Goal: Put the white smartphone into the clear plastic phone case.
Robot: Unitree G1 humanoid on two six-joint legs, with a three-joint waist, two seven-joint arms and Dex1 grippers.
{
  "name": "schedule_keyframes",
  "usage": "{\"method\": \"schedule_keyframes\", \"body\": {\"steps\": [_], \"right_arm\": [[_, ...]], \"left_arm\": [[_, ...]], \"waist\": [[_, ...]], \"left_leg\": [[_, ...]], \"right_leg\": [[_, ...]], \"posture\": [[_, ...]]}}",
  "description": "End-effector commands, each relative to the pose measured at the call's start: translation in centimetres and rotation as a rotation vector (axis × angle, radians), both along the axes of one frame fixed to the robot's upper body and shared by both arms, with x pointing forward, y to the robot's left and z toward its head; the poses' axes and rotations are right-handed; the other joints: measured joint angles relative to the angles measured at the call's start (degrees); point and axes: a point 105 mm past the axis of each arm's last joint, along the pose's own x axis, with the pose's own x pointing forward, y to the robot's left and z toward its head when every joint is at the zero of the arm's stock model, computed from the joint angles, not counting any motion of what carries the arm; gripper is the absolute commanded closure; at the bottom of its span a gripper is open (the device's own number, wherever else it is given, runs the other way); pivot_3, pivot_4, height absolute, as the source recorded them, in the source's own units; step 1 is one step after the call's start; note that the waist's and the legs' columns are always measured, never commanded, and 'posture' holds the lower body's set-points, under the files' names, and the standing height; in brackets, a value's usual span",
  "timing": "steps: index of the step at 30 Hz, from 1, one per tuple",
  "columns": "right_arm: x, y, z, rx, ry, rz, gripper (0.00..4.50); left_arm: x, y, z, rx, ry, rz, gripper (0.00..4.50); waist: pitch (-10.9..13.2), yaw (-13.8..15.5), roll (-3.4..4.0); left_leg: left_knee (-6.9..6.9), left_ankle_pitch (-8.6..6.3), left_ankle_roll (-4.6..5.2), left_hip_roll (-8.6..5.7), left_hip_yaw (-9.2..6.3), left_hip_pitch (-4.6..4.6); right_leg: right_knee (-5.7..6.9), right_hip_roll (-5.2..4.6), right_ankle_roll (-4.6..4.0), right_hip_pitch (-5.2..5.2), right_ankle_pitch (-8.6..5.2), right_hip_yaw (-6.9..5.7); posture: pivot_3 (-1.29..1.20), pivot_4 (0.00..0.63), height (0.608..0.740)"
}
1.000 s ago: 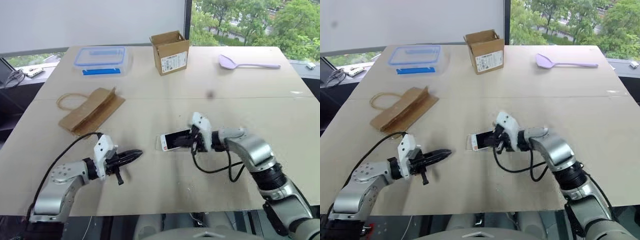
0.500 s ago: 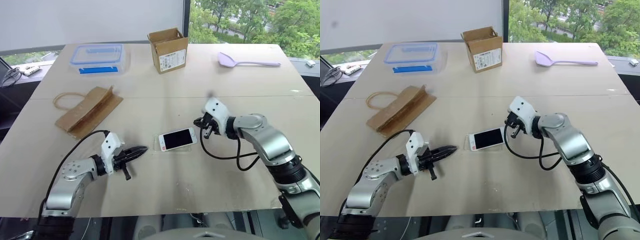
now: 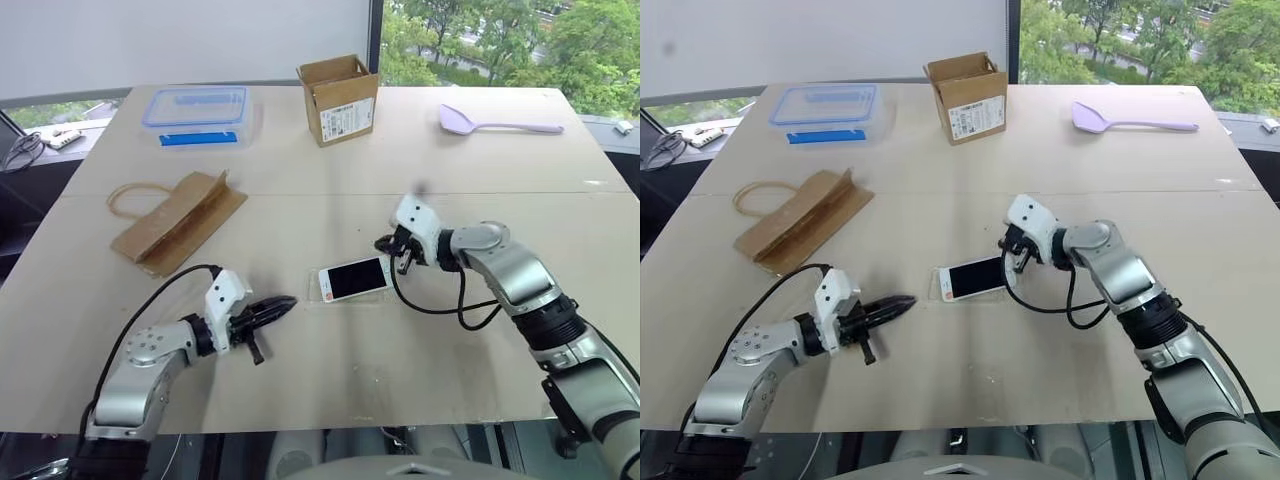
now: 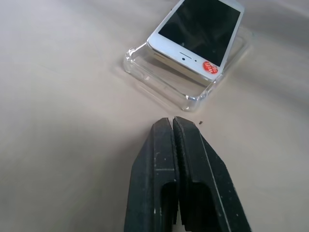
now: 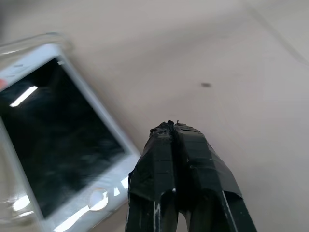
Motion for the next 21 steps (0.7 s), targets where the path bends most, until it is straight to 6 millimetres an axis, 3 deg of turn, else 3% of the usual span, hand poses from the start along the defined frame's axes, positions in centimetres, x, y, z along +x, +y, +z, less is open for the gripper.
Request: {"method": "schedule_keyframes", "body": {"steps": [1, 7, 12, 17, 21], "right_arm": [[-1.0, 0.1, 0.8, -0.008, -0.031, 0.080, 4.50], [-1.9, -0.4, 1.1, -0.016, -0.029, 0.112, 4.50], [-1.3, -0.6, 3.5, 0.040, -0.098, 0.078, 4.50], [-3.2, 1.0, 4.7, 0.104, -0.063, 0.163, 4.50], [-3.8, 2.4, 3.6, 0.098, -0.036, 0.193, 4.50]], "left_arm": [[-0.1, -0.6, 2.4, -0.009, -0.050, -0.010, 4.43], [0.0, -1.6, 3.9, -0.013, -0.049, -0.008, 4.43], [0.3, -2.2, 4.8, -0.008, -0.043, -0.005, 4.43], [0.2, -2.3, 5.1, 0.003, -0.025, -0.005, 4.43], [0.5, -1.9, 5.5, 0.021, -0.020, 0.005, 4.43]], "waist": [[0.0, 0.0, 0.00], [0.0, -0.1, 0.00], [0.0, 0.0, -0.01], [0.0, 0.0, -0.01], [0.0, 0.0, -0.01]], "left_leg": [[0.01, 0.00, 0.00, 0.00, 0.00, 0.00], [0.03, 0.00, 0.00, 0.00, -0.01, 0.02], [0.13, 0.01, 0.00, 0.00, -0.06, 0.03], [0.16, 0.00, 0.00, 0.00, -0.06, 0.00], [0.17, 0.01, 0.00, 0.01, -0.07, 0.02]], "right_leg": [[0.01, 0.00, 0.00, 0.00, 0.00, 0.00], [0.05, 0.02, 0.01, 0.00, 0.00, 0.01], [0.15, 0.06, 0.01, 0.01, 0.01, -0.01], [0.15, 0.06, 0.02, 0.01, 0.01, 0.00], [0.17, 0.07, 0.01, 0.02, 0.01, -0.01]], "posture": [[0.00, 0.150, 0.740], [0.00, 0.150, 0.740], [0.00, 0.150, 0.740], [0.00, 0.150, 0.740], [0.00, 0.150, 0.740]]}}
